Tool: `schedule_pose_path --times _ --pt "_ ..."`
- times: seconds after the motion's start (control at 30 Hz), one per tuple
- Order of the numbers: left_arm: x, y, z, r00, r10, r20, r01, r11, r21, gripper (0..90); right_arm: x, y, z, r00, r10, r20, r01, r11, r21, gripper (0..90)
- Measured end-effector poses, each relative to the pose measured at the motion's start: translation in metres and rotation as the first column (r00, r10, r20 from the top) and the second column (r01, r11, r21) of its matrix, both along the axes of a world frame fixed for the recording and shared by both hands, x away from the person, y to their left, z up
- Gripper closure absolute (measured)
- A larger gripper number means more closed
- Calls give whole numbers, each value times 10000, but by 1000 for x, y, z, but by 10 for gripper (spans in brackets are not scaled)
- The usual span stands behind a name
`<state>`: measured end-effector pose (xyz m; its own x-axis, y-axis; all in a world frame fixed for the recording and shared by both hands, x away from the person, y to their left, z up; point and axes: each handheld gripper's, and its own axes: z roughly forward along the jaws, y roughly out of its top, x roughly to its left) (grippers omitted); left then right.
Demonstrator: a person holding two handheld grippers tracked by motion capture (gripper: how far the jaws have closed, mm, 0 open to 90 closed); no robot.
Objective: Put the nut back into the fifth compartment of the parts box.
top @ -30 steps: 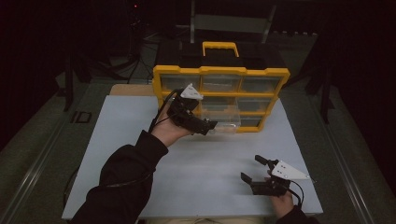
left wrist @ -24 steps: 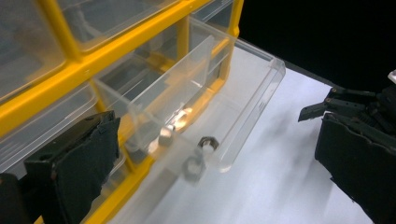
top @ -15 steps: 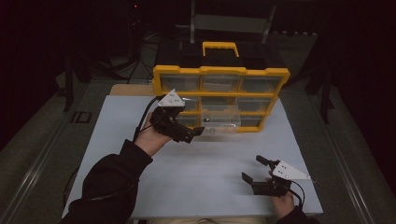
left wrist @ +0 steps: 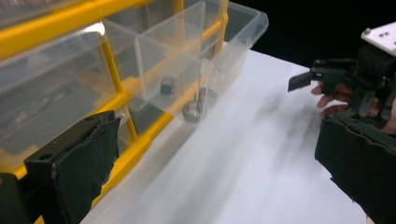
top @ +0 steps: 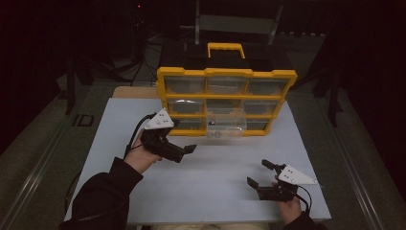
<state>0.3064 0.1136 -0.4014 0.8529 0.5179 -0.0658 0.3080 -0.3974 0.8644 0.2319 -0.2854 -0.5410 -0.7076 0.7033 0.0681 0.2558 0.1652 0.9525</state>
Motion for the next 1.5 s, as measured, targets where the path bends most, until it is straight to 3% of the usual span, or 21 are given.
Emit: schedule_pose_path --times 0.6,0.8,0.9,1.03,1.2,1.23,1.3,1.5 --pt "-31 26 -37 9995 205 255 -208 9997 116 0 -1 1 1 10000 39 -39 -39 10000 -3 107" --pt "-41 37 -54 9993 249 266 -242 9994 -249 0 0 1 0 10000 42 -38 -42 10000 -20 107" --pt "-46 41 -62 9989 408 214 -403 9989 -233 0 0 1 0 10000 47 -50 -47 10000 3 107" --pt "-51 51 -73 9956 925 142 -921 9954 -267 0 0 2 0 10000 67 -48 -67 10000 -5 107" --pt "-56 56 -84 9909 1339 156 -1340 9910 67 0 0 2 -1 9999 57 -96 -57 10000 -53 107" --pt "-58 61 -91 9867 1621 113 -1622 9867 98 0 0 2 -1 9999 63 -114 -63 10000 -42 107" --pt "-61 65 -98 9821 1880 77 -1879 9821 -131 0 0 2 -1 9999 68 -98 -69 10000 -56 107" --pt "-66 72 -113 9752 2212 -27 -2212 9752 -56 0 0 3 -1 9999 94 -97 -95 9999 -97 107"
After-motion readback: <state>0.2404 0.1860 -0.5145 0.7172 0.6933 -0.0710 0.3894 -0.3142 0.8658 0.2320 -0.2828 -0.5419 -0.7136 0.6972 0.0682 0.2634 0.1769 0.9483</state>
